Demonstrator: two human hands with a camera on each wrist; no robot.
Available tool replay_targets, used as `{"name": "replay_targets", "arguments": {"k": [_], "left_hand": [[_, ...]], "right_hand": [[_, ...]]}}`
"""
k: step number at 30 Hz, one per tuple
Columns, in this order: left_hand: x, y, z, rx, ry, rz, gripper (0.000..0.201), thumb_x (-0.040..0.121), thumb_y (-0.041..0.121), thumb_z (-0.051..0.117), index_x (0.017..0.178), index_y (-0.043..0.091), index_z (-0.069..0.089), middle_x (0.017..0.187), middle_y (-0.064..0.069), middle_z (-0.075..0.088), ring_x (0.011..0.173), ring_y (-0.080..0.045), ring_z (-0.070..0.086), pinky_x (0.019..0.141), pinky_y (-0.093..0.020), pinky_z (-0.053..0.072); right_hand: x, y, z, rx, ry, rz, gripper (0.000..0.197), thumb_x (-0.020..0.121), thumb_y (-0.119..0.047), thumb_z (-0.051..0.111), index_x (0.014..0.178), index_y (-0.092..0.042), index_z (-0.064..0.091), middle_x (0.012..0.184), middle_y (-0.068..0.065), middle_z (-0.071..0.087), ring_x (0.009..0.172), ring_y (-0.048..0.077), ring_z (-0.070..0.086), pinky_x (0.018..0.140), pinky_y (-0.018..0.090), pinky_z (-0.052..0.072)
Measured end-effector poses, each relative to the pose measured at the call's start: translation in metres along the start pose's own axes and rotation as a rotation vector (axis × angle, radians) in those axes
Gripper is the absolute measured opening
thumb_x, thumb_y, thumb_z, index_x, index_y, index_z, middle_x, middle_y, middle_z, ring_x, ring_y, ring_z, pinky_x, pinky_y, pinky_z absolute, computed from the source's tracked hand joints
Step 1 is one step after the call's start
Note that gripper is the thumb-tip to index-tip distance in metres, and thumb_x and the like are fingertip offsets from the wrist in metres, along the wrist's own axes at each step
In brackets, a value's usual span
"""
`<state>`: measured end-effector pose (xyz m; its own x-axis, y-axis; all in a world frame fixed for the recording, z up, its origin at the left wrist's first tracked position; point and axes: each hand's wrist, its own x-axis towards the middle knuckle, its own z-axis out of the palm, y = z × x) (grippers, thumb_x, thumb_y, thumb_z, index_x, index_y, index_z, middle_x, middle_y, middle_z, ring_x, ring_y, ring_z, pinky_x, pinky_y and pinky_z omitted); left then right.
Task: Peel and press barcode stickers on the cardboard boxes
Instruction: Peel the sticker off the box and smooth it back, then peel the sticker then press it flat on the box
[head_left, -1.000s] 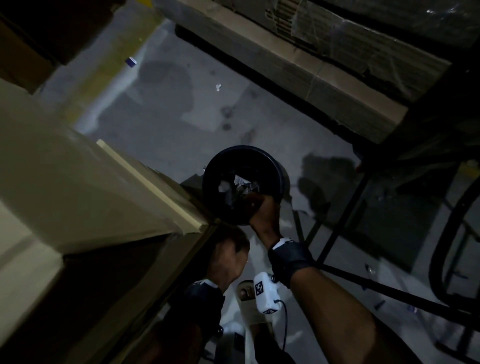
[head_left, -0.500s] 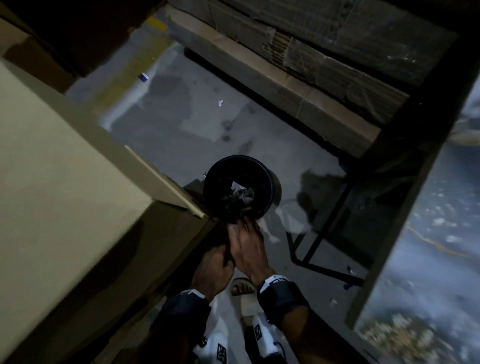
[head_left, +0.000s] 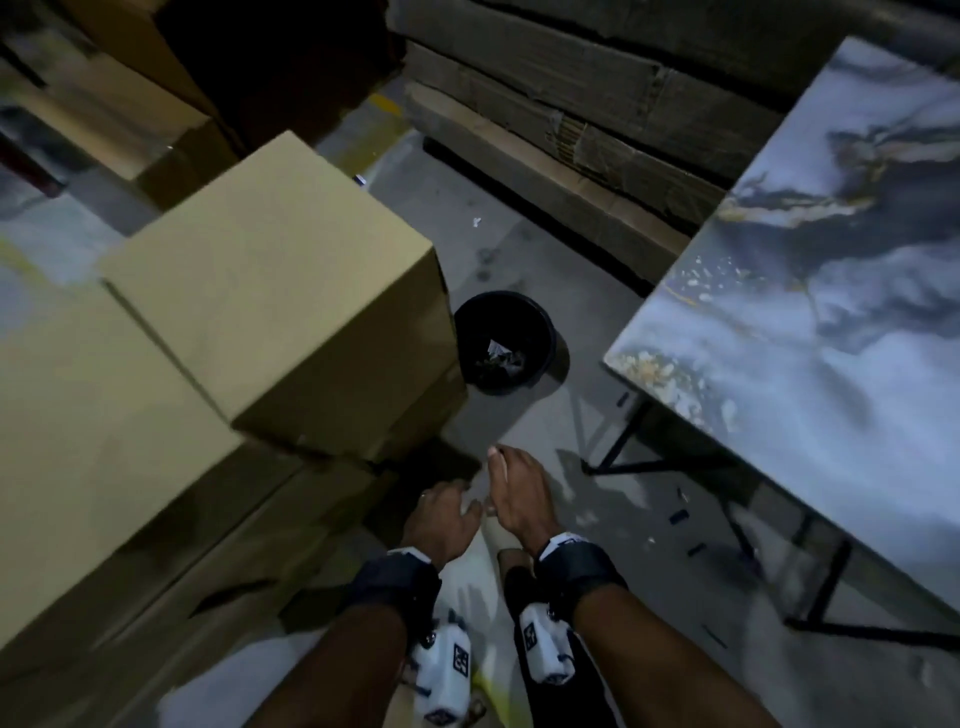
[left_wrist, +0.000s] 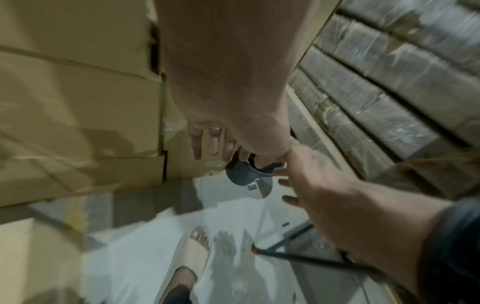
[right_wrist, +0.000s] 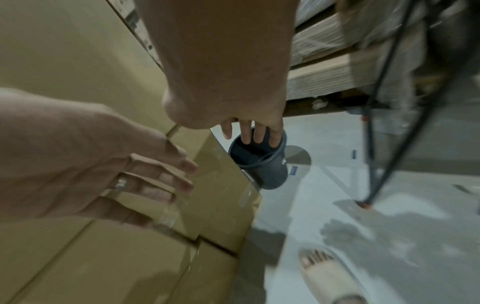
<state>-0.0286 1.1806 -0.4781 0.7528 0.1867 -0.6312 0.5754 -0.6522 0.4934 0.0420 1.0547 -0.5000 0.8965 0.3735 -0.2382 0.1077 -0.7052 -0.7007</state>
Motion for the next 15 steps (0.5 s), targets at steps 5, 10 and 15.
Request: {"name": "replay_targets", "arguments": {"k": [5,10,15], "left_hand": [[-0.086,0.008,0.019,0.008,0.026,0.055,0.074,0.085,0.054,0.037,0.137,0.006,0.057,0.136,-0.02,0.059,0.126,-0.038,0.054,0.106,-0.039,0.042],[-0.165,0.039,0.056,0.045,-0.028,0.111,0.053,0.099,0.042,0.052,0.138,0.007,0.057,0.139,-0.016,0.058,0.13,-0.034,0.053,0.109,-0.037,0.04],[-0.215,0.103,0.083,0.17,-0.159,0.276,0.061,0.092,0.047,0.047,0.137,0.008,0.058,0.138,-0.016,0.06,0.131,-0.035,0.051,0.109,-0.039,0.041]], "right_hand": [[-0.095,-0.016,-0.03,-0.04,-0.064,0.103,0.078,0.094,-0.052,0.007,0.105,-0.002,0.067,0.105,0.021,0.07,0.103,0.038,0.063,0.095,0.048,0.048],[-0.201,0.001,-0.07,-0.049,-0.018,0.235,0.062,0.101,-0.043,0.015,0.105,-0.005,0.064,0.112,0.023,0.068,0.108,0.039,0.062,0.093,0.043,0.044],[-0.295,0.033,-0.121,0.084,0.158,0.441,0.036,0.111,-0.032,0.034,0.096,-0.013,0.062,0.108,0.02,0.07,0.102,0.039,0.063,0.085,0.037,0.044]]}}
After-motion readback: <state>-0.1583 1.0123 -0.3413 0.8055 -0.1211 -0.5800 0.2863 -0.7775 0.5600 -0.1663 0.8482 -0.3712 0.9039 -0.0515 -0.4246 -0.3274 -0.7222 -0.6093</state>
